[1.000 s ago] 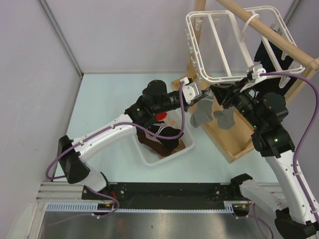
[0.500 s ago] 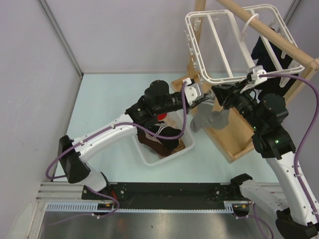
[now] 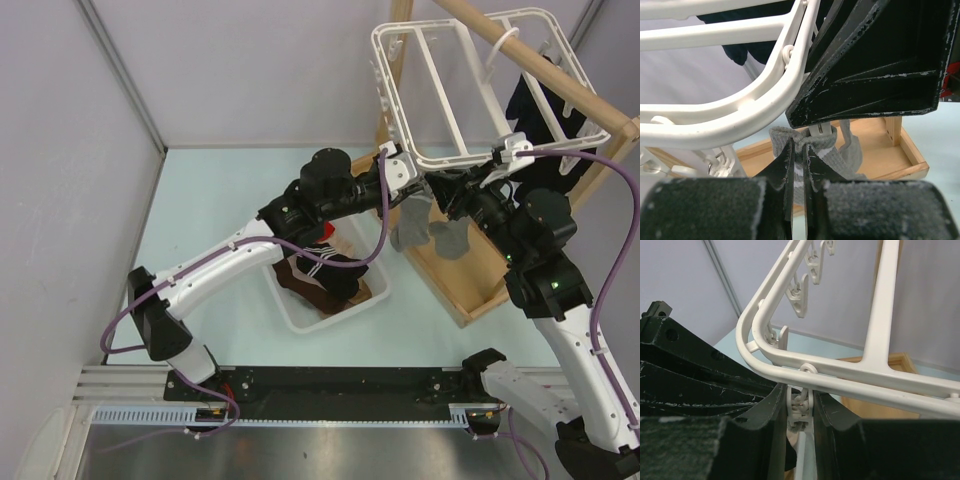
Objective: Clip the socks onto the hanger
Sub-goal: Clamp the sock onto the hanger, then open the clamp at the hanger.
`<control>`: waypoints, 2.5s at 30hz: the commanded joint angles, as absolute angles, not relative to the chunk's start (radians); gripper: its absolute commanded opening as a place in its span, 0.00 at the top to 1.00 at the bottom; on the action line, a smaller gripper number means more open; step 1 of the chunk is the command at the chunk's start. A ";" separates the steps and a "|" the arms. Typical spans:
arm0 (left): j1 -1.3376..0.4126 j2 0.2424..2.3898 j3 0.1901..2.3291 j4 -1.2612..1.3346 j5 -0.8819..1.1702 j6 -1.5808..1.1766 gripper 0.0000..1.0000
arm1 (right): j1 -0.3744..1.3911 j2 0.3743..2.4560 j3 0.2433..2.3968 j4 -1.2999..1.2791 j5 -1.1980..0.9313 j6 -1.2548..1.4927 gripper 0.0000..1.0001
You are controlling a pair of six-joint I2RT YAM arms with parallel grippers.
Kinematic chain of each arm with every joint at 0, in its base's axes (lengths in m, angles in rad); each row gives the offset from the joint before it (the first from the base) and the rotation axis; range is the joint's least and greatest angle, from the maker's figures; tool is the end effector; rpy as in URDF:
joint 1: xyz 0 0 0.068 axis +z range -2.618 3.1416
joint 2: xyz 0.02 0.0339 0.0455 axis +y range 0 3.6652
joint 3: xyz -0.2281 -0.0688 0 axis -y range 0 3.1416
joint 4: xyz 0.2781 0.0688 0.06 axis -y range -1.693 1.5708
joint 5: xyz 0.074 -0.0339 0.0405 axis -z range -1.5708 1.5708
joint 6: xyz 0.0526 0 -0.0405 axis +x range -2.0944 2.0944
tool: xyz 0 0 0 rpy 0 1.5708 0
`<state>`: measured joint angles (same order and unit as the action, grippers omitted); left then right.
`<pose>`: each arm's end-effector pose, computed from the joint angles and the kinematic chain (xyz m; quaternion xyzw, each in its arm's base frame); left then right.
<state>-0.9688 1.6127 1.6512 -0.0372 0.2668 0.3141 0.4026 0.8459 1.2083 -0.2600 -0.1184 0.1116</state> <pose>0.2320 -0.3622 0.4122 0.4945 0.5048 -0.3145 0.6338 0.2120 0.0970 0.4518 -0.1404 0.6554 0.2268 0.7066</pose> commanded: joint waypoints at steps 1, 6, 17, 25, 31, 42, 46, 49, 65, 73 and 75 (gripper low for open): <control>-0.977 1.609 1.709 -0.034 0.264 0.285 1.00 | 0.423 0.838 1.216 -0.290 -0.091 0.103 0.85; -0.989 1.601 1.703 -0.037 0.278 0.258 1.00 | 0.426 0.831 1.216 -0.275 -0.064 0.112 0.85; -1.014 1.614 1.703 -0.015 0.238 0.167 0.99 | 0.426 0.822 1.216 -0.253 -0.041 0.143 0.85; -1.023 1.621 1.712 -0.021 0.247 0.120 0.99 | 0.425 0.824 1.216 -0.244 -0.037 0.144 0.86; -1.022 1.638 1.739 -0.003 0.207 0.107 1.00 | 0.426 0.833 1.216 -0.259 -0.061 0.149 0.85; -1.023 1.658 1.787 -0.011 0.189 0.091 0.99 | 0.428 0.838 1.216 -0.281 -0.064 0.143 0.60; -1.023 1.663 1.784 -0.012 0.190 0.097 0.96 | 0.426 0.830 1.216 -0.276 -0.055 0.150 0.43; -1.023 1.664 1.783 -0.011 0.193 0.097 0.90 | 0.429 0.824 1.216 -0.278 -0.038 0.155 0.41; -1.020 1.448 1.444 0.196 0.152 0.164 0.08 | 0.422 0.802 1.216 -0.293 0.078 0.179 0.26; -0.953 1.328 1.213 0.382 0.159 0.155 0.05 | 0.411 0.799 1.216 -0.299 0.104 0.196 0.25; -0.922 1.338 1.209 0.420 0.193 0.141 0.06 | 0.410 0.798 1.216 -0.299 0.104 0.199 0.25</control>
